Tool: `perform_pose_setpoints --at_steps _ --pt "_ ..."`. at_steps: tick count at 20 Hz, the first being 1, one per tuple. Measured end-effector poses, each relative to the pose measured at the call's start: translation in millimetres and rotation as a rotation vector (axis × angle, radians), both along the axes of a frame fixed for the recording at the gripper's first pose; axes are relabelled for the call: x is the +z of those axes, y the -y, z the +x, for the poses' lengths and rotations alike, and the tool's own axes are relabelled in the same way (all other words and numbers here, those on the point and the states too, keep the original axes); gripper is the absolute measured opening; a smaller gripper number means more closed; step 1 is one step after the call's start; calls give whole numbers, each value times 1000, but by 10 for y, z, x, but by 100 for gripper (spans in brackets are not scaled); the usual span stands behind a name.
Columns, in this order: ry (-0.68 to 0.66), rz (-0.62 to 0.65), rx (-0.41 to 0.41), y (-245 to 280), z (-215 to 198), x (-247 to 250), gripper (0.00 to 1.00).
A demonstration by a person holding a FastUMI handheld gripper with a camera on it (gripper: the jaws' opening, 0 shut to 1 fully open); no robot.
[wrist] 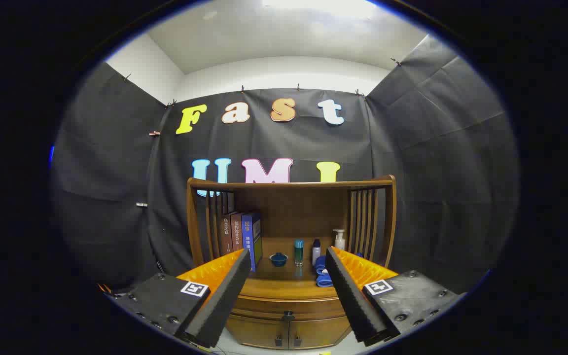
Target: Pull open the drawer, take out the items inside it, and place them on the countertop above the cabinet.
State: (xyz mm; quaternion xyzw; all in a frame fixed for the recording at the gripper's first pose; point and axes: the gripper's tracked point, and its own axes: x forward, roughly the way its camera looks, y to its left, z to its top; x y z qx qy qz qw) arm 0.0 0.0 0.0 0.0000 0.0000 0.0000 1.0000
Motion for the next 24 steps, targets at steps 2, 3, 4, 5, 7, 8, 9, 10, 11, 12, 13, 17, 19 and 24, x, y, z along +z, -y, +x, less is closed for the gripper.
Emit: perform_pose_setpoints --at_steps 2,3,4,5,7,8,9,10,11,12,13,17,19,24 --pt "-5 -5 0 7 3 -17 99" --pt "-10 -5 0 9 5 -30 99" --pt "-15 -6 0 12 6 -38 99" --pt "-18 -4 1 17 12 -44 99" --pt "-19 2 4 19 12 -41 99" --pt "-22 3 7 23 14 -52 99" --pt "-26 3 8 25 13 -54 99" --pt "-29 1 10 28 13 -60 99" --pt "-31 0 11 25 6 -58 99" --pt "-32 0 12 30 5 -59 99" --pt "-33 0 12 30 7 -60 99" --pt "-33 6 13 27 -5 -45 99" --pt "-36 4 13 32 0 -48 99" --pt "-55 7 11 47 23 -95 99"
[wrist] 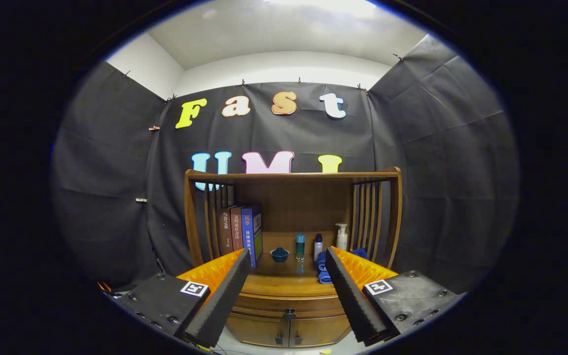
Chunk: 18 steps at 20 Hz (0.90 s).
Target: Pull open the drawer, take out the items inside it, and place them on the countertop above the cabinet.
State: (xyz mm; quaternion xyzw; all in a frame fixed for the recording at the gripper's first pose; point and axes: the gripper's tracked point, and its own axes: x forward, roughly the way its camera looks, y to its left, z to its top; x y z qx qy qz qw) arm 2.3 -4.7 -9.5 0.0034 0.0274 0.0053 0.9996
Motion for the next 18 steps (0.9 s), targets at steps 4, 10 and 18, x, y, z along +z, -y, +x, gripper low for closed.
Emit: perform_pose_setpoints --at_steps 4,10,18 --pt "-29 6 -6 24 110 -221 99" --pt "-95 13 -12 -4 348 -768 99" --pt "-236 44 -56 136 879 -1812 100"
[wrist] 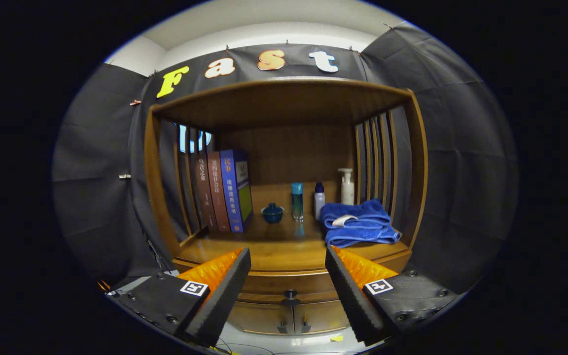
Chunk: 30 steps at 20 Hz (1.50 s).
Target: Pull open the drawer, take out the items inside it, and place them on the countertop above the cabinet.
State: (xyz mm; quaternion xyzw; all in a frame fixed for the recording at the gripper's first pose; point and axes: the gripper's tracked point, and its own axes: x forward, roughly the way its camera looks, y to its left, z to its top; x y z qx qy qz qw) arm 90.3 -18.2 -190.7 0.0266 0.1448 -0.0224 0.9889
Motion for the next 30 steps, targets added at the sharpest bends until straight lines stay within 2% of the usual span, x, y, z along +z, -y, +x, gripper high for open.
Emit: perform_pose_setpoints --at_steps 4,12,16,17,18,23,24,25,30 --pt "-69 1 -7 28 203 -562 100" --pt "-194 20 -26 44 342 -1475 100" --pt "-245 11 -39 88 319 -1736 94" --pt "-262 6 -37 97 310 -1810 84" --pt "-279 5 -36 94 291 -1852 81" --pt "-293 -60 -15 32 303 -1891 45" --pt "-296 -54 -18 36 299 -1891 45" --pt "-299 -48 -18 33 305 -1887 37" --pt "-312 -47 -20 31 307 -1889 37"
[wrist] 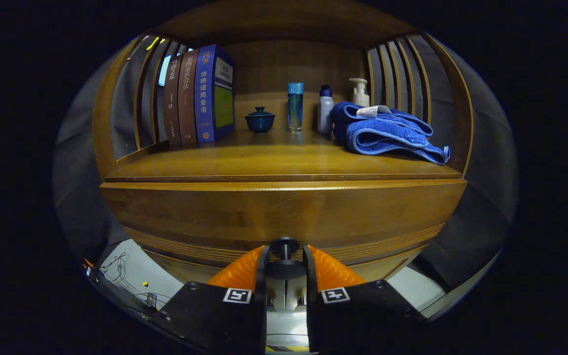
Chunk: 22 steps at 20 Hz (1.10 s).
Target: Pull open the drawer, take out the items inside it, and place them on the countertop above the cabinet.
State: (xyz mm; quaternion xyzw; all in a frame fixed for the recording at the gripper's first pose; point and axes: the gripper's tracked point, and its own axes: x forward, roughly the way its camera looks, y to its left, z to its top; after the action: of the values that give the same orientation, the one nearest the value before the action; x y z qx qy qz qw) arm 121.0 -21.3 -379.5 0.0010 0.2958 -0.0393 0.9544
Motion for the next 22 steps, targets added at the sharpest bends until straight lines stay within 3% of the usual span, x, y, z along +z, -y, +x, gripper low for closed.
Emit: perform_pose_setpoints --at_steps 7,22 --pt "-42 12 5 -11 -188 29 37" --pt "-126 35 4 -68 -1378 241 36"
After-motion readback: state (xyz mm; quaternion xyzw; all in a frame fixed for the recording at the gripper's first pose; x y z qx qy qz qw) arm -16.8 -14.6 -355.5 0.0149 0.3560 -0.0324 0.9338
